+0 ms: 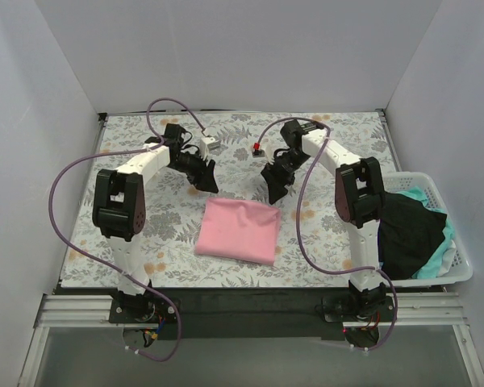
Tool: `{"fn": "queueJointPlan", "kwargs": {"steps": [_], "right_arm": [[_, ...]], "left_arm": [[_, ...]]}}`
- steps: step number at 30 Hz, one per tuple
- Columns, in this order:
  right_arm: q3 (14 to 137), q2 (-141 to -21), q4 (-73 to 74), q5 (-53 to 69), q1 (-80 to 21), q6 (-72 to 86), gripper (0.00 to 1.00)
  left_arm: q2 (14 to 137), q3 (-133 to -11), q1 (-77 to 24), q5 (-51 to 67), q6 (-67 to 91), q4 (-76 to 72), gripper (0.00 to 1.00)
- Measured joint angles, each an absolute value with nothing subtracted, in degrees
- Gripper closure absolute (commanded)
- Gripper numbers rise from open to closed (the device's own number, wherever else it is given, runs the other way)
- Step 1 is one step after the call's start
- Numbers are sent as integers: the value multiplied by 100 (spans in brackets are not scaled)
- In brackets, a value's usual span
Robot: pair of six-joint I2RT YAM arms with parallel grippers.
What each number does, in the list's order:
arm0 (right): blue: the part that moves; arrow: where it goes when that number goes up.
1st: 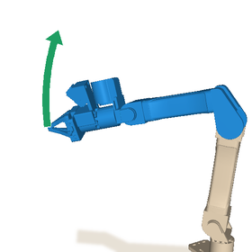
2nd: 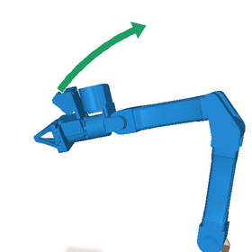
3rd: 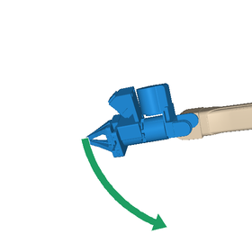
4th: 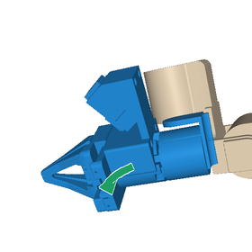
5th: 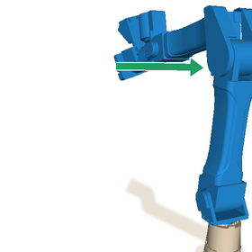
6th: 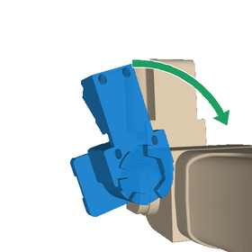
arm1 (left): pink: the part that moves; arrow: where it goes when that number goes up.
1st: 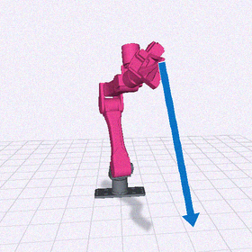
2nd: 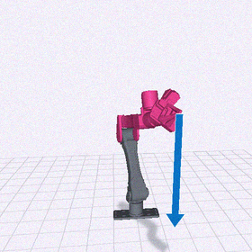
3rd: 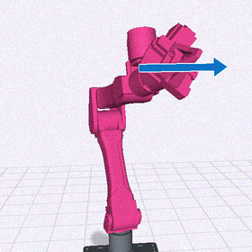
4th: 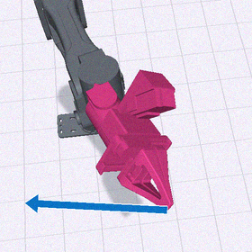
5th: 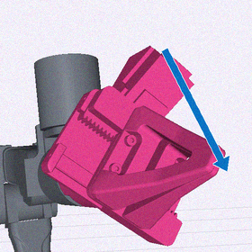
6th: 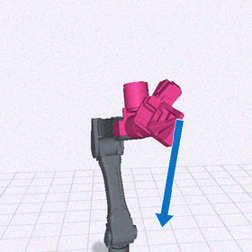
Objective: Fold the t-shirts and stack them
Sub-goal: Neatly place the folded tshirt to the corner
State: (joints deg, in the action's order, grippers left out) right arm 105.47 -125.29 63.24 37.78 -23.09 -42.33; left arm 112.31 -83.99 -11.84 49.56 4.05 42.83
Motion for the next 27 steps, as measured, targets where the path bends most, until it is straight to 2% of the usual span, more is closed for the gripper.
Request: {"fn": "queueJointPlan", "kwargs": {"steps": [8, 12, 15, 16, 18, 19, 20, 21, 22, 23, 24, 27], "right_arm": [[10252, -12527, 6637, 3929, -2416, -4541, 20], [10038, -12527, 6742, 3924, -2462, -4674, 25], [10009, -12527, 6766, 3916, -2486, -4729, 37], [10007, -12527, 6764, 3913, -2488, -4740, 45], [10005, -12527, 6764, 3905, -2491, -4766, 55], [10005, -12527, 6766, 3894, -2493, -4779, 65], [10005, -12523, 6766, 3887, -2493, -4797, 71], [10005, -12519, 6766, 3876, -2495, -4810, 79], [10005, -12510, 6768, 3870, -2495, -4814, 94], [10005, -12492, 6775, 3854, -2495, -4836, 99], [10005, -12453, 6785, 3826, -2495, -4812, 99], [10005, -12298, 6860, 3763, -2495, -4801, 99]], "left_arm": [[11533, -8691, -1125, 5015, 119, 5135, 47], [11642, -8739, -1125, 5024, -45, 5395, 47], [11705, -8737, -1125, 5017, -115, 5478, 47], [11714, -8737, -1125, 5019, -134, 5498, 47], [11727, -8737, -1125, 5019, -172, 5520, 51], [11736, -8739, -1125, 5019, -193, 5531, 54], [11760, -8739, -1125, 5019, -226, 5551, 57], [11782, -8739, -1125, 5019, -259, 5570, 67], [11804, -8750, -1125, 5019, -279, 5614, 71], [11841, -8779, -1125, 5019, -338, 5680, 76], [11885, -8823, -1125, 5022, -395, 5743, 85], [12014, -8958, -1125, 5022, -532, 5911, 92]]}}
